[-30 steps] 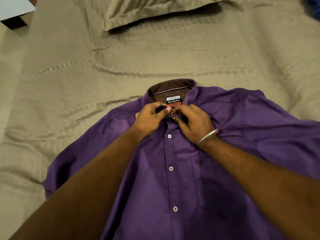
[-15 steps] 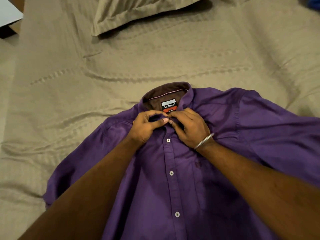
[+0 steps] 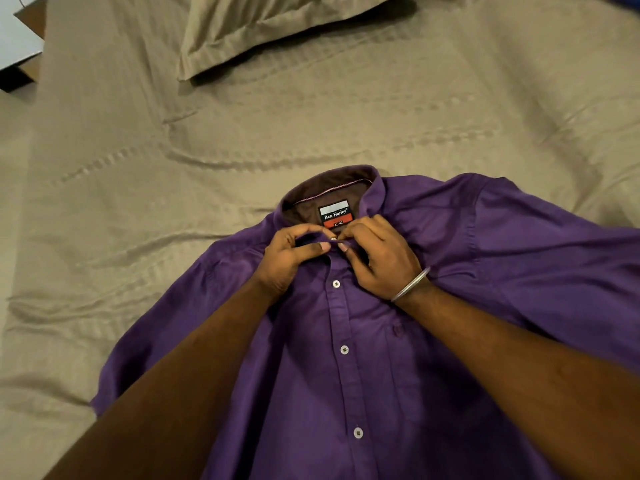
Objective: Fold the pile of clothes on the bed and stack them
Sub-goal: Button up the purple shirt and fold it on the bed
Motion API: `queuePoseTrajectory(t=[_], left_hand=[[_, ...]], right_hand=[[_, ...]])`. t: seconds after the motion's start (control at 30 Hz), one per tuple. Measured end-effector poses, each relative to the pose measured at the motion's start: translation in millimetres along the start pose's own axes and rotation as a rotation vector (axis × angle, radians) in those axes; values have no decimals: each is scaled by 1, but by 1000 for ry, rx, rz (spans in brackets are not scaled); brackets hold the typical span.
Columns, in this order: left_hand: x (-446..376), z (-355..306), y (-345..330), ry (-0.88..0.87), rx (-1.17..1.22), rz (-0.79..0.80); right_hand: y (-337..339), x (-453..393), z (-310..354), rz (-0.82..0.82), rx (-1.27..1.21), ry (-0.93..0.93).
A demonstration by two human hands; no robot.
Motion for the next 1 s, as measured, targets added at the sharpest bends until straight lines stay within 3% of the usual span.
queuePoseTrajectory(t=[0.27, 0.63, 1.0], left_hand=[[0, -2, 2, -52, -64, -22], [-2, 0, 6, -44, -79, -127], [-2, 1, 6, -60, -123, -122]], right_hand=[[5, 0, 2, -28, -50, 13], [-2, 8, 14, 14, 108, 225], [2, 7, 5, -63, 185, 133]])
Point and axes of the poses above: each hand's wrist, its own x-axis away from the middle knuckle, its own y-axis out of the back of the hand, z = x × y, the point moved 9 cm from there along -x, towards the middle knuckle, and after that the axes turned 9 degrees about -z, right-handed, at the moved point
